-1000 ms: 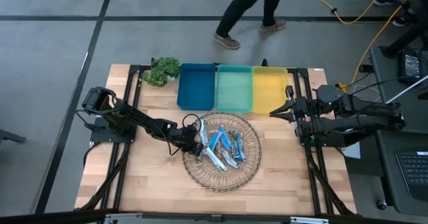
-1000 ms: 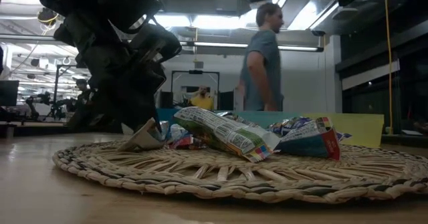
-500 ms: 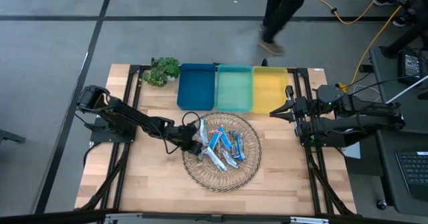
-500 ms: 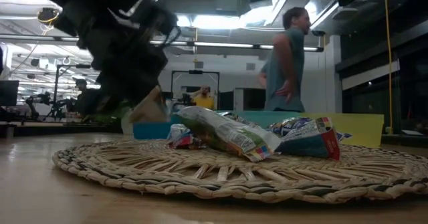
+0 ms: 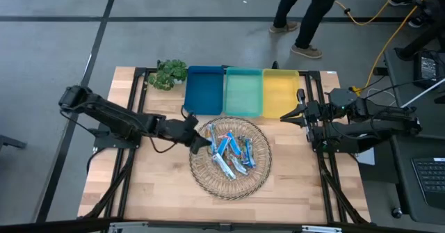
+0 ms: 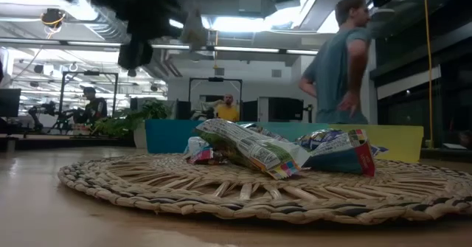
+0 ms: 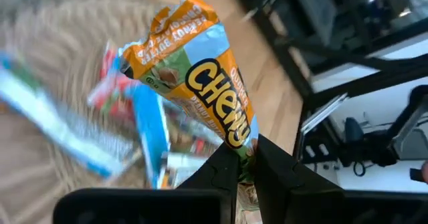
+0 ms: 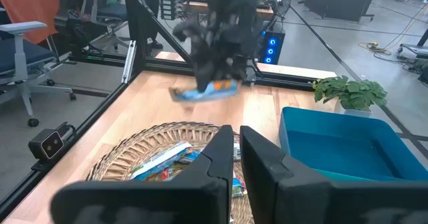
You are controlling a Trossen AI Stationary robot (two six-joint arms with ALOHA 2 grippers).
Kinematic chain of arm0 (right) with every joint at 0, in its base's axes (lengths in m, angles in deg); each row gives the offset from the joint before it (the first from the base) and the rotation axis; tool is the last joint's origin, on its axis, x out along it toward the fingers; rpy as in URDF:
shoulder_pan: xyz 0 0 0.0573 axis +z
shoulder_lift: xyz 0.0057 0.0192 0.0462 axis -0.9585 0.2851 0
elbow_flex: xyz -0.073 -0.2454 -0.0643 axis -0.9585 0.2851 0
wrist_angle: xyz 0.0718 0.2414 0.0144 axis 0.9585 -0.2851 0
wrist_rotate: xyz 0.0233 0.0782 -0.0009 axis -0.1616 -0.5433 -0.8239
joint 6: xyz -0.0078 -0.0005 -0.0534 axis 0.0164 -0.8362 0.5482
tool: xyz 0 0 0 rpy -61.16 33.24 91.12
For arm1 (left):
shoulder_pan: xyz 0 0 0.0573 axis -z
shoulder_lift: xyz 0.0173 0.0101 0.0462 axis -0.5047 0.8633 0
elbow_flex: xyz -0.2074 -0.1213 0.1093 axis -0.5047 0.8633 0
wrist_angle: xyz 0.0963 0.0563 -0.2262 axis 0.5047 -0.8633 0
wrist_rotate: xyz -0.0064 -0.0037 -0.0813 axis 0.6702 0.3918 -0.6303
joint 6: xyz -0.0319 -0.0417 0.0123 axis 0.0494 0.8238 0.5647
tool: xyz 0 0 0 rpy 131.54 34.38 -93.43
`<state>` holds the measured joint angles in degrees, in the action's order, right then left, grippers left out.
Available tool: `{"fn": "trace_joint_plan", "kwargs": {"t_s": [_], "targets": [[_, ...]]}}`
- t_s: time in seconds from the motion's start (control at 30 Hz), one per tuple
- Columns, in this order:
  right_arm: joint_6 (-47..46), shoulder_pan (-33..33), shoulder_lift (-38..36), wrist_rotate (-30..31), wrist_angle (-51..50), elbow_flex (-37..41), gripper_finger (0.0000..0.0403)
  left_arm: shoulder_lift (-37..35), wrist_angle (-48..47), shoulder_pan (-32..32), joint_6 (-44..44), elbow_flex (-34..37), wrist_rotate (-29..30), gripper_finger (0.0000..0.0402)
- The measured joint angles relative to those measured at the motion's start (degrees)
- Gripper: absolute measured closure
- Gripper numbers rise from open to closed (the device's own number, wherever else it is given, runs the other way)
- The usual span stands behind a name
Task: Pick and place Granola Bars by type
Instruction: Put the yellow granola bar into the blue bin
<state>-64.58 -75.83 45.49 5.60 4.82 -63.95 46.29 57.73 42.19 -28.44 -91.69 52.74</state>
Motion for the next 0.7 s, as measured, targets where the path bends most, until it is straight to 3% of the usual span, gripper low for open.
{"fn": "trace_joint_plan", "kwargs": {"t_s": [0.7], "targets": [[0.0, 0.0, 0.0, 0.0, 0.0, 0.0, 0.037, -22.2, 1.3, -1.9, -35.8, -0.1, 5.9, 0.0375]]}}
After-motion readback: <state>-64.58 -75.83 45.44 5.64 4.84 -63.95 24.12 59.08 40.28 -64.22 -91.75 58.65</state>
